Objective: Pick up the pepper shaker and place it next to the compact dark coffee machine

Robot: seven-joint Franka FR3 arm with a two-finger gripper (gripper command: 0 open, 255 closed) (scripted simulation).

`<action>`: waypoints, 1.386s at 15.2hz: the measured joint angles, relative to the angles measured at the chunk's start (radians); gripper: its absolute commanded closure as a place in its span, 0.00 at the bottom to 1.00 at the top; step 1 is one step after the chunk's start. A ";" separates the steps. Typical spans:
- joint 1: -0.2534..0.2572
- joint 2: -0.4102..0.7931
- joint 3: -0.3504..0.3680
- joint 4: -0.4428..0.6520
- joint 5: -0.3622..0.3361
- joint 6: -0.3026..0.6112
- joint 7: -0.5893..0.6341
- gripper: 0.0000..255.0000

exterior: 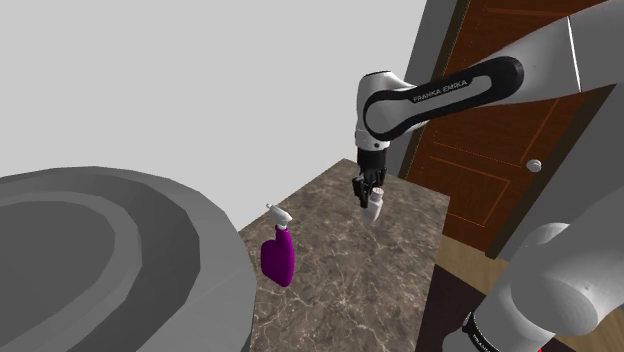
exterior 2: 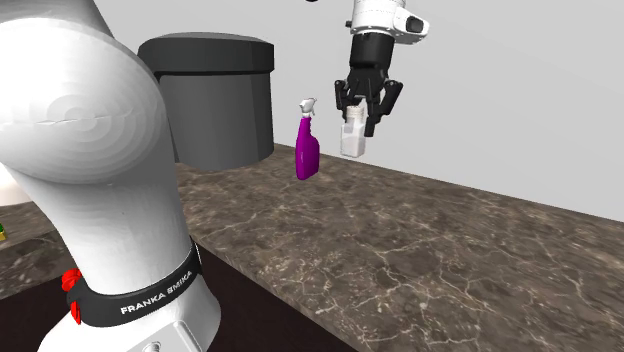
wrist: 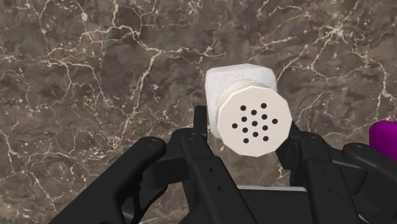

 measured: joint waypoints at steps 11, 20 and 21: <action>0.002 -0.055 0.002 0.102 0.004 -0.157 -0.004 1.00; 0.001 -0.071 0.001 0.205 0.004 -0.276 -0.012 1.00; 0.002 -0.072 0.002 0.219 0.005 -0.291 -0.011 1.00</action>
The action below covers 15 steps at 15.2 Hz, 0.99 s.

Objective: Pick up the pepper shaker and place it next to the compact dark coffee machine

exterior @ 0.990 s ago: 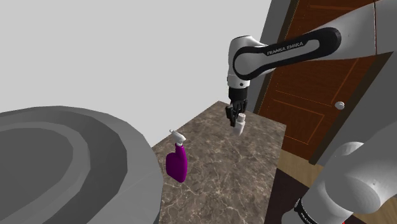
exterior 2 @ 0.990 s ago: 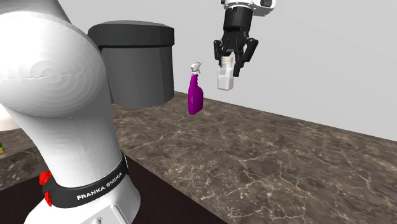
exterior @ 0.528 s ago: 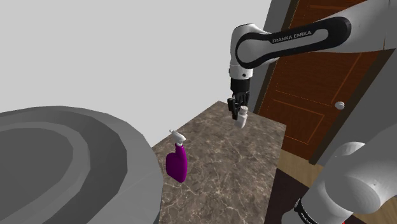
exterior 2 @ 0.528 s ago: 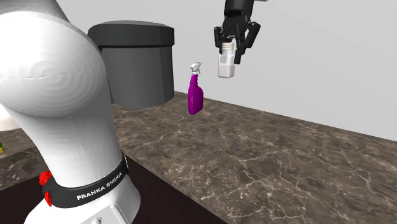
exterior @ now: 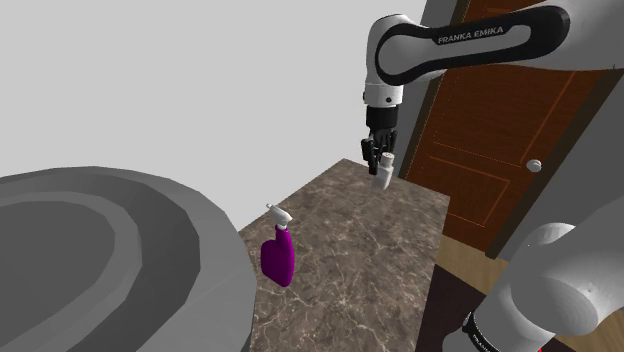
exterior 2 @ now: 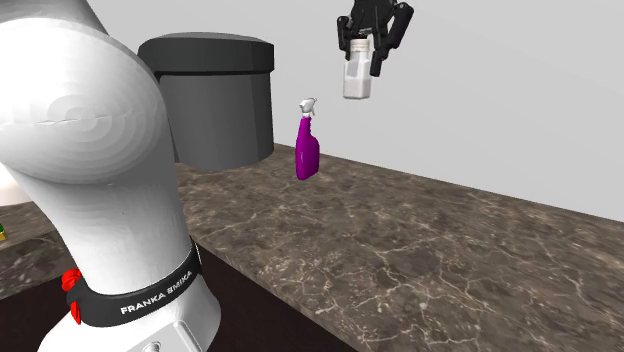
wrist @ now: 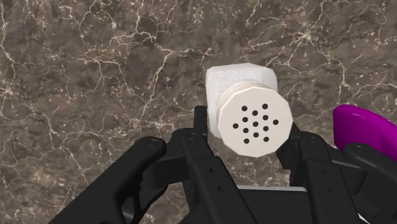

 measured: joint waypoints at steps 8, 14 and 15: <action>0.000 -0.003 0.001 0.106 0.001 -0.109 -0.004 1.00; 0.000 0.007 0.001 0.197 0.000 -0.190 -0.008 1.00; -0.001 0.009 0.000 0.212 0.000 -0.203 -0.010 1.00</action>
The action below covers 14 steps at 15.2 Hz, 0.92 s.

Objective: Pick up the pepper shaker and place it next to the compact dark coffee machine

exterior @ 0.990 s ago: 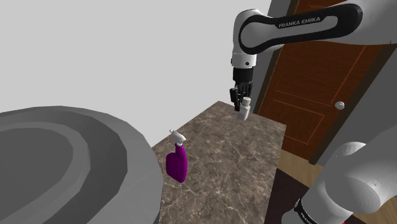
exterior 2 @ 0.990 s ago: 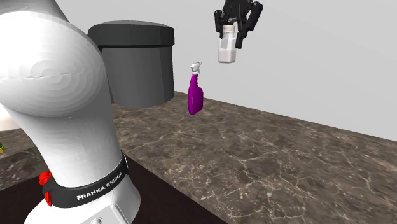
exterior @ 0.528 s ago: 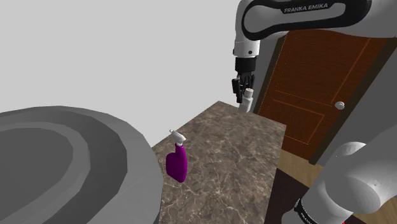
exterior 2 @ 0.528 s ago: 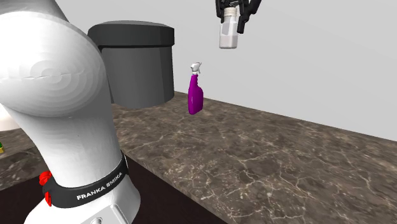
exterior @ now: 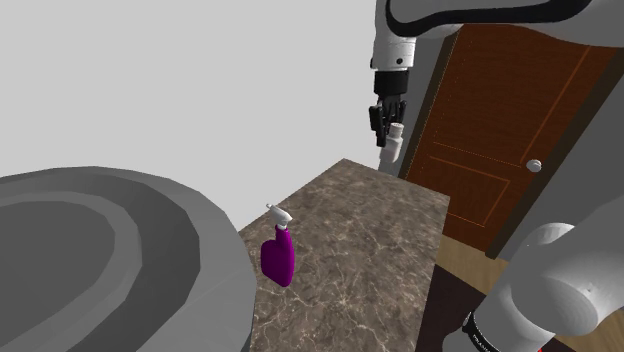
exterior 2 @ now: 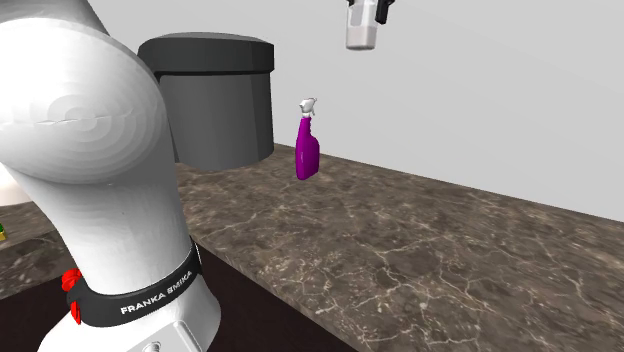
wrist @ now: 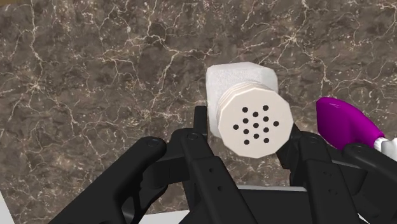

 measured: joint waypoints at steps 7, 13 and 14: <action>0.001 0.022 0.003 0.116 0.001 -0.094 -0.001 1.00; 0.000 0.042 0.003 0.215 0.000 -0.173 -0.005 1.00; 0.000 0.048 0.003 0.235 -0.001 -0.187 -0.006 1.00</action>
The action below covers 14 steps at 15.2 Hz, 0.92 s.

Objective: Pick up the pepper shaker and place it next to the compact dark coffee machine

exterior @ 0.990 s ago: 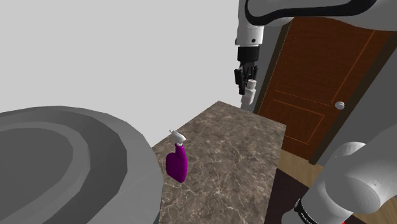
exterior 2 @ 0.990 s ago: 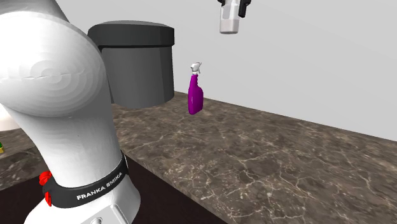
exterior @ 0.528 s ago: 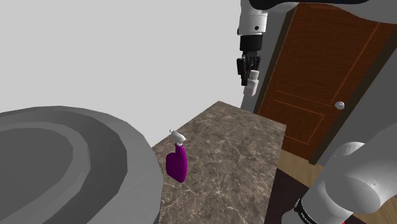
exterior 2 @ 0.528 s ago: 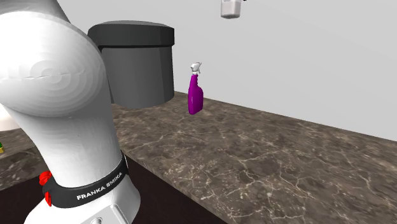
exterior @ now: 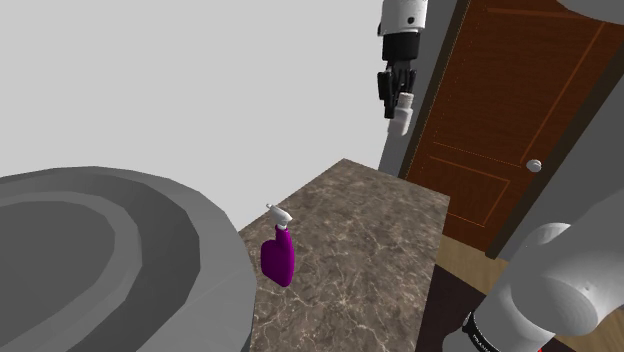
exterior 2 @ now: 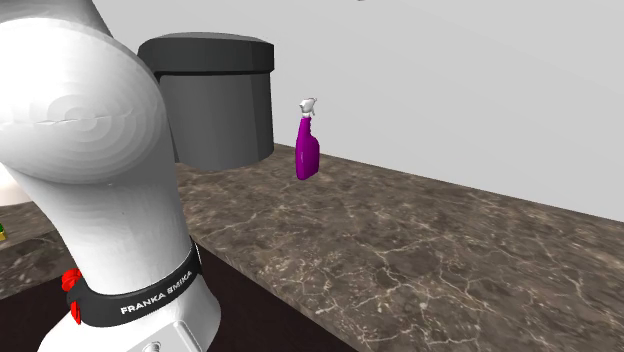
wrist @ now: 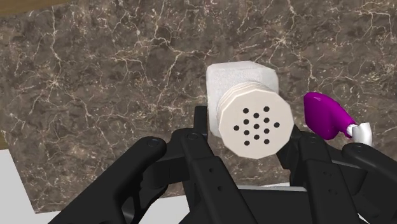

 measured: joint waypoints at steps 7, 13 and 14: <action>0.000 0.046 0.001 0.150 -0.002 -0.104 -0.004 1.00; 0.011 0.068 0.021 0.242 0.008 -0.175 0.026 1.00; 0.018 0.057 0.035 0.231 0.017 -0.177 0.049 1.00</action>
